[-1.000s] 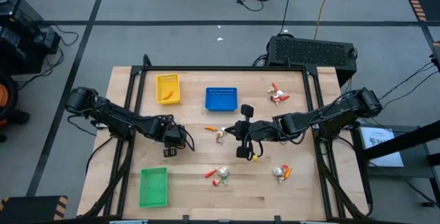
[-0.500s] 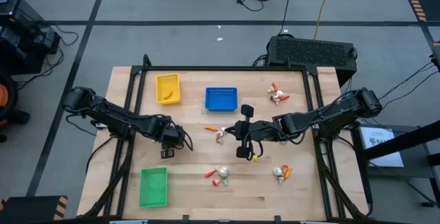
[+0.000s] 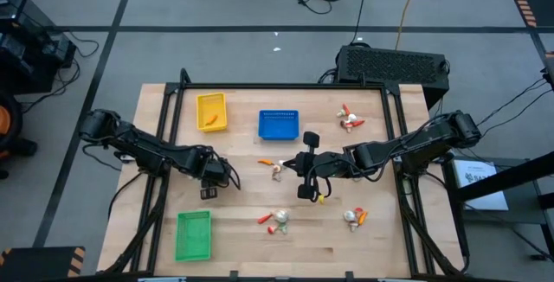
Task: Sort produce into baskets
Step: Put the yellow chili pepper into the yellow bin
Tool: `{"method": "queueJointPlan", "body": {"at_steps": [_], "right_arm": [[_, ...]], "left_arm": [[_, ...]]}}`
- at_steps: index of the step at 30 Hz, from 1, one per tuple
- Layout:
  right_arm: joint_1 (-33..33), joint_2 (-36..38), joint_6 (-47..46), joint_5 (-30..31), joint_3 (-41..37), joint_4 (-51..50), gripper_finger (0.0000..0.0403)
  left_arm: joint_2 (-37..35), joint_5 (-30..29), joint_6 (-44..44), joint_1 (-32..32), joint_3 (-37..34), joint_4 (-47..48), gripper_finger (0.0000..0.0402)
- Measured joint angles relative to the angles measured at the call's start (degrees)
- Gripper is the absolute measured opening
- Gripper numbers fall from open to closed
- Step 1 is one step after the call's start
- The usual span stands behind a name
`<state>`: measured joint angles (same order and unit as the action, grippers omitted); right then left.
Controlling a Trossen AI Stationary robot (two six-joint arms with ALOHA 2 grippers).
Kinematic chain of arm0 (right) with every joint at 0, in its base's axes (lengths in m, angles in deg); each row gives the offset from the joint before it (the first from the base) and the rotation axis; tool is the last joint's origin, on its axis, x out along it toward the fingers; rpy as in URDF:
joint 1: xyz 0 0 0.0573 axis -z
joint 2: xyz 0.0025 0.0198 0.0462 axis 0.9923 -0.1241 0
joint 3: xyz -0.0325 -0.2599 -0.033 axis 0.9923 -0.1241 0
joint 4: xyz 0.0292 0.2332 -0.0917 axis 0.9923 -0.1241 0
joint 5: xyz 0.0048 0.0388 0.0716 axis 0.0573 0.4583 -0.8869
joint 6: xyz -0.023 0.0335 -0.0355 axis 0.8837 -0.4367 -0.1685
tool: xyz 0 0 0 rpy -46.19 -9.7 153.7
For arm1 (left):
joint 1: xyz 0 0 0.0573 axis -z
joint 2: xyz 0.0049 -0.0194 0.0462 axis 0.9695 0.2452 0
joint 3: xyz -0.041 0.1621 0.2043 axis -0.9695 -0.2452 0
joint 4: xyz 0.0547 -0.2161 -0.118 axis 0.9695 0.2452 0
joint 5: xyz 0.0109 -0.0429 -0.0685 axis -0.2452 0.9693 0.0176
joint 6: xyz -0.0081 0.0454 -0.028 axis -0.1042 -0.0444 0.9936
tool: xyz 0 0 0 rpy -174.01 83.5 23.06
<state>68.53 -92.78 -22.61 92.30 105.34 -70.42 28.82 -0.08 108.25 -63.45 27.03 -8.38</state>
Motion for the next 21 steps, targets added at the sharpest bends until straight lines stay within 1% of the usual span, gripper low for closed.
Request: {"method": "queueJointPlan", "body": {"at_steps": [3,5,12,16,21], "right_arm": [[0.02,0.0,0.01,0.0,0.0,0.0,0.0],[0.04,0.0,0.01,0.01,0.0,0.0,0.0],[0.04,0.0,0.01,0.01,0.0,0.0,0.0],[0.04,0.0,0.01,0.01,0.0,0.0,0.0],[0.04,0.0,0.01,-0.01,0.0,0.0,0.0]], "left_arm": [[0.0,0.0,0.02,0.0,0.0,-0.04,0.0143],[0.0,0.0,0.02,0.0,0.0,-0.05,0.0131],[0.0,-1.27,-0.42,0.0,0.0,-0.07,0.0064],[-0.02,-1.47,-0.5,0.0,0.0,-0.09,0.0034],[-0.04,-2.58,-0.82,-0.01,0.07,-1.48,0.0019]]}}
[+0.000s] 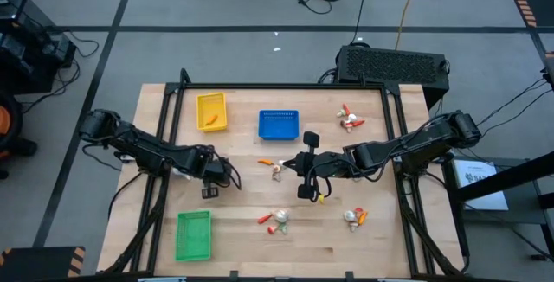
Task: Sort produce into baskets
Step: Put the yellow chili pepper into the yellow bin
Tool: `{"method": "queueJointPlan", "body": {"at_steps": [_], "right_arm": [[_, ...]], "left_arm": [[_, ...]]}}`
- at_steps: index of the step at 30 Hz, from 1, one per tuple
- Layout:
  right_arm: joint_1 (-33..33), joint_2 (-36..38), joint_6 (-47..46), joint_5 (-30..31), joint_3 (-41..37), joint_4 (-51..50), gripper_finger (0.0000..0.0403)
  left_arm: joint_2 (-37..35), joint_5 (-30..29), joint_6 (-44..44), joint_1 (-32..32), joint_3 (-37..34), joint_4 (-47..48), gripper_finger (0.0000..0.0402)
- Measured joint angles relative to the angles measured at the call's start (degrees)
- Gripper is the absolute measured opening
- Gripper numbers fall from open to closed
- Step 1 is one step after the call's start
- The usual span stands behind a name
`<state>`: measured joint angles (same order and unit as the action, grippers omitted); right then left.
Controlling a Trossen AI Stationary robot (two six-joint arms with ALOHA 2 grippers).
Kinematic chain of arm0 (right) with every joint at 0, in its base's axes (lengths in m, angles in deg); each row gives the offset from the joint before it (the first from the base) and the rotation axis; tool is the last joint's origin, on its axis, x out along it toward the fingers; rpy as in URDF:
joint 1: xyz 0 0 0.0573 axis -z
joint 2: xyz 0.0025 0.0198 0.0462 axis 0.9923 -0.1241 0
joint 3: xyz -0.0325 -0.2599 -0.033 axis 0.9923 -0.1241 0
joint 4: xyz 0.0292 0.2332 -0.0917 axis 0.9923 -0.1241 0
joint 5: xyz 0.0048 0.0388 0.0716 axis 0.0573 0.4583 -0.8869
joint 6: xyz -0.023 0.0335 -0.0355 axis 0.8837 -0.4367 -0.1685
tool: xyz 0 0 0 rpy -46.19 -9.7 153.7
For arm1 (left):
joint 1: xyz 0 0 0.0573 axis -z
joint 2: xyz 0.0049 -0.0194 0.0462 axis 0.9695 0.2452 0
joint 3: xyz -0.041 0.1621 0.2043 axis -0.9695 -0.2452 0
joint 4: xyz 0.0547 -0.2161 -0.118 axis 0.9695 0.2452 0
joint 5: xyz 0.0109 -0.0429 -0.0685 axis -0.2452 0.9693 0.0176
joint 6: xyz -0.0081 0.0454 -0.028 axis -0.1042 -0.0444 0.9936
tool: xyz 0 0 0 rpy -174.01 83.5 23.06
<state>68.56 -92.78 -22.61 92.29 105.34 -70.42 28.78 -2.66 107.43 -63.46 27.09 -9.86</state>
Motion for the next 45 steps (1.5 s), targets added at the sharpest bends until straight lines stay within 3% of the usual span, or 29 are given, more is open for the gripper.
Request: {"method": "queueJointPlan", "body": {"at_steps": [7,12,15,20,27,30,37,45], "right_arm": [[0.09,0.0,0.18,0.04,0.0,0.0,0.0],[0.09,0.0,0.0,0.04,0.0,-0.07,0.0],[0.07,0.0,-1.07,0.03,0.0,-0.16,0.0],[-0.03,-0.01,-1.91,0.02,0.0,-0.91,0.0],[-0.04,-0.02,-6.07,0.0,0.0,-3.29,0.0],[-0.04,-0.02,-7.59,-0.02,0.0,-4.33,0.0],[-0.04,-0.02,-9.09,-0.01,0.0,-4.83,0.0],[-0.06,-0.02,-10.58,-0.02,0.0,-5.65,0.0]], "left_arm": [[-2.27,-1.58,-5.3,0.0,5.39,0.96,0.0016],[-7.42,-17.56,-14.37,-2.76,9.76,1.79,0.0016],[-11.14,-21.43,-18.58,-7.75,11.62,1.59,0.0016],[-16.16,-20.43,-24.01,-19.89,12.09,2.66,0.0015],[-16.45,-8.65,-25.82,-38.53,12.07,3.62,0.0015],[-15.24,-7.69,-25.7,-43.54,12.06,3.58,0.0015],[-12.19,-7.45,-25.94,-49.59,12.04,2.1,0.0019],[-7.58,-7.41,-26.91,-50.59,12.02,0.14,0.0085]]}}
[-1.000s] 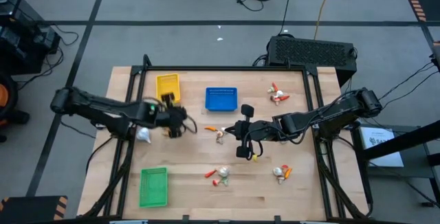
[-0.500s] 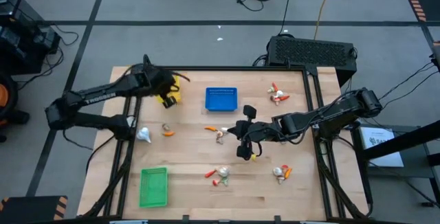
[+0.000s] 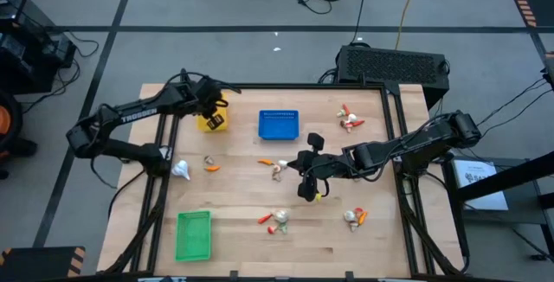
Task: Sort produce into baskets
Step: Put the yellow chili pepper into the yellow bin
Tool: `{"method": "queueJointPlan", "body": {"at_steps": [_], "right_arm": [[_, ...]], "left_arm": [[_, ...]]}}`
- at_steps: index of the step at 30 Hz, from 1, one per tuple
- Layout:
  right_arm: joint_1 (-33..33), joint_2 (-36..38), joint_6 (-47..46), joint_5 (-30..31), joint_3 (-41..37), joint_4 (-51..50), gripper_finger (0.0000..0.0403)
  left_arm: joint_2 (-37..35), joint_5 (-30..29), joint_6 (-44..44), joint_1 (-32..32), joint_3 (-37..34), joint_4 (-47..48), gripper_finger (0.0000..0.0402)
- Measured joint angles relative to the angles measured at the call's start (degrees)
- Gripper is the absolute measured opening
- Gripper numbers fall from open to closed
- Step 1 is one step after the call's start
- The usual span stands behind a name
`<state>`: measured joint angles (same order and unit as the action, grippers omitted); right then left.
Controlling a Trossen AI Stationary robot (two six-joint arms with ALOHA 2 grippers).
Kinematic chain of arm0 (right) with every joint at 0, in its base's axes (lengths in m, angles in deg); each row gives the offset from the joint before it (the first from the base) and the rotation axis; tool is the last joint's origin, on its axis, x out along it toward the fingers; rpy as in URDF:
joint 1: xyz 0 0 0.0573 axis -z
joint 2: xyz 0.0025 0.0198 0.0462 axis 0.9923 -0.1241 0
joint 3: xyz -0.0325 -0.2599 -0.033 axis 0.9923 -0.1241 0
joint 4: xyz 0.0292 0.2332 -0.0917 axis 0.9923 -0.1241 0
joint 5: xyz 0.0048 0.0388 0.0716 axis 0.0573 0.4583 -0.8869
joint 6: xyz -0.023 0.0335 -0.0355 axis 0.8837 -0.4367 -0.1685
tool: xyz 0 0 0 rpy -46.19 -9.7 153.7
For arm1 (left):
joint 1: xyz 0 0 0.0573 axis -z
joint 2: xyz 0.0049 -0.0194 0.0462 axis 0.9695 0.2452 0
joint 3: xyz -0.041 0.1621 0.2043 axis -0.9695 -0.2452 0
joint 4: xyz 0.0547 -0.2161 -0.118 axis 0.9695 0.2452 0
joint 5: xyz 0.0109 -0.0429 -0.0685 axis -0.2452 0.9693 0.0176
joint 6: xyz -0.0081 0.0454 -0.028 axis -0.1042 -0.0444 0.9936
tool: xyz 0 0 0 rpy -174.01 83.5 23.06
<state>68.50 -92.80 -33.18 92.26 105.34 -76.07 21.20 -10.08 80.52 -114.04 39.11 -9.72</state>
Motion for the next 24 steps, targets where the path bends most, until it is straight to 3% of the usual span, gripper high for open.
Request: {"method": "queueJointPlan", "body": {"at_steps": [6,13,24], "right_arm": [[0.0,-0.02,0.0,0.0,0.0,-0.68,0.0],[-0.01,-0.02,0.0,0.0,0.0,-0.65,0.0],[-0.01,-0.02,0.0,0.02,0.0,-0.63,0.0]], "left_arm": [[1.35,0.01,-0.28,0.16,0.0,0.08,0.0122],[0.61,0.52,0.19,1.07,0.0,0.06,0.0127],[-1.47,14.18,3.11,11.05,0.0,-0.05,0.0128]]}}
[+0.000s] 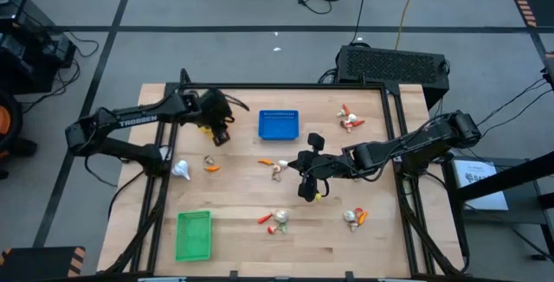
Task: Sort produce into baskets
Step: Put the yellow chili pepper into the yellow bin
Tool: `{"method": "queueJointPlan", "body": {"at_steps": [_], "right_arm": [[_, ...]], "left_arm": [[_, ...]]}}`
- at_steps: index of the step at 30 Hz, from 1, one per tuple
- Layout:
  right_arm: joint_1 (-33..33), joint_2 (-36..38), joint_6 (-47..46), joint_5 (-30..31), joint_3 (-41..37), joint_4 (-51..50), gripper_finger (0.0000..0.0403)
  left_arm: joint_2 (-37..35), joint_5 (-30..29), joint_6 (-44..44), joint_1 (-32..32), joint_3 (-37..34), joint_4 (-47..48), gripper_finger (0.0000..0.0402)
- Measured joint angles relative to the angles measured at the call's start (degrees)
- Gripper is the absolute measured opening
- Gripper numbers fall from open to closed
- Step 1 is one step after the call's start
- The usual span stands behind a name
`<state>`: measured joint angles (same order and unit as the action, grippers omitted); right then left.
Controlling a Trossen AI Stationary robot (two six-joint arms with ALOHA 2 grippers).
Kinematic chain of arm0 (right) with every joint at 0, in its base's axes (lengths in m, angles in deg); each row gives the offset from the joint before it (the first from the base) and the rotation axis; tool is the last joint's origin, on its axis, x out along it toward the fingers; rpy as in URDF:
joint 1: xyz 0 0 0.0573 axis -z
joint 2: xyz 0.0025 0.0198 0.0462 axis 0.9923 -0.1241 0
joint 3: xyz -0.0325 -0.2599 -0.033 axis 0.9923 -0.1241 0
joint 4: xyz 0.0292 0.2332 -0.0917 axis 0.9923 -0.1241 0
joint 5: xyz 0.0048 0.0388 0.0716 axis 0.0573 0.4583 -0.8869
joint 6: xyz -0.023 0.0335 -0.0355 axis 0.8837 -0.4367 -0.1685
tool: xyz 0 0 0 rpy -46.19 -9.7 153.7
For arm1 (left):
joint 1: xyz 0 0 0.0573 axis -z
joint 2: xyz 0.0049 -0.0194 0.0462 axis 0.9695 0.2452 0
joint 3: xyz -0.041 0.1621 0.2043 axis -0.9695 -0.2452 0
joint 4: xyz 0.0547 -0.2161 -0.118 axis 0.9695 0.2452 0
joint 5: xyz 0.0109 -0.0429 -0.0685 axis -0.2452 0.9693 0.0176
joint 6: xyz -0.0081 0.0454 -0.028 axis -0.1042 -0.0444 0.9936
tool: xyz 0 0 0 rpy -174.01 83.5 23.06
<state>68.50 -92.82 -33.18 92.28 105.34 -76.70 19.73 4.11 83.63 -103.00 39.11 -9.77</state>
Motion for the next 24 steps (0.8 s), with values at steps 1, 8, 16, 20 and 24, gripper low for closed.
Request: {"method": "queueJointPlan", "body": {"at_steps": [1,8,16,20,24], "right_arm": [[0.01,0.0,0.0,0.0,0.0,0.02,0.0],[0.01,0.0,0.0,0.0,0.0,0.04,0.0],[0.0,0.0,0.0,0.0,0.0,0.07,0.0],[0.0,0.0,-0.14,0.0,0.0,0.07,0.0],[0.0,0.0,-0.17,0.0,0.0,0.02,0.0]], "left_arm": [[-0.15,0.15,0.17,1.52,0.0,-0.2,0.0128],[-0.32,4.59,1.59,13.7,0.0,-0.43,0.0128],[-0.32,6.84,5.72,29.83,0.0,-7.47,0.0128],[0.52,7.27,7.69,36.43,0.0,-12.69,0.0128],[2.61,7.25,8.53,42.2,0.0,-20.15,0.0128]]}}
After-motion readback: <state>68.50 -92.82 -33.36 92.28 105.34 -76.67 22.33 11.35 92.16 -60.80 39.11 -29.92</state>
